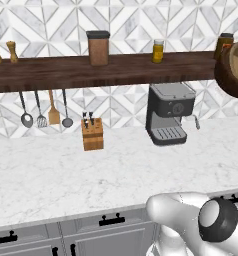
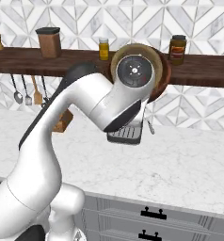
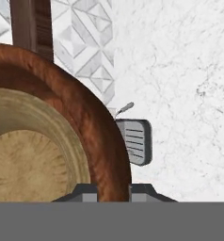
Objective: Pick up the bowls on the counter and stack them on top of one another in the open cabinet. Place the smaller bowl on top of the larger bowl.
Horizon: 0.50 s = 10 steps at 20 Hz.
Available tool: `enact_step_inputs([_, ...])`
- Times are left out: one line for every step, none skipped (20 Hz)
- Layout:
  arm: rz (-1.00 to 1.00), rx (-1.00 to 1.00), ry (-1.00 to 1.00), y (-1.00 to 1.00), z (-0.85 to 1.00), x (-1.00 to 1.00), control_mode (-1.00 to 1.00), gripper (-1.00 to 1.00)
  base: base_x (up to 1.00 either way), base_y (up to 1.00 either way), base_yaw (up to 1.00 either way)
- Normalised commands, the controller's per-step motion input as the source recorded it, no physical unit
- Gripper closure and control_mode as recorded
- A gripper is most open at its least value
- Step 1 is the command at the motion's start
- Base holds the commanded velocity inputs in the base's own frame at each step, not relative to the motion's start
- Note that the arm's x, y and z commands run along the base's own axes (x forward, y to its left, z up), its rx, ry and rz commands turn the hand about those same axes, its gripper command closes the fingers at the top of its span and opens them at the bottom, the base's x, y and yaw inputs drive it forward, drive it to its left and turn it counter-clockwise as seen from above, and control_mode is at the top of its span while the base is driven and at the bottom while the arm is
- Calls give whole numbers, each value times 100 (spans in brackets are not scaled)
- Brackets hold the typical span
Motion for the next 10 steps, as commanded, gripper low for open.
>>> enact_step_inputs([-15,18,0,0,91,91,-100,100,0,0,0])
enact_step_inputs([-11,13,0,0,63,94,-100,100,0,0,0])
enact_step_inputs([-5,13,11,0,45,85,-100,100,0,0,0])
enact_step_inputs([-1,12,9,-5,41,69,-100,100,0,0,0])
enact_step_inputs([-1,7,6,-1,36,78,-100,100,0,0,0])
enact_step_inputs([-1,3,3,0,26,82,-100,100,0,0,0])
enact_step_inputs([-2,0,7,0,13,91,-100,100,0,0,0])
enact_step_inputs([-3,0,10,0,5,89,-100,100,0,0,0])
enact_step_inputs([-4,0,11,8,2,94,-100,100,0,0,0])
enact_step_inputs([-4,0,10,9,6,94,-100,100,0,0,0])
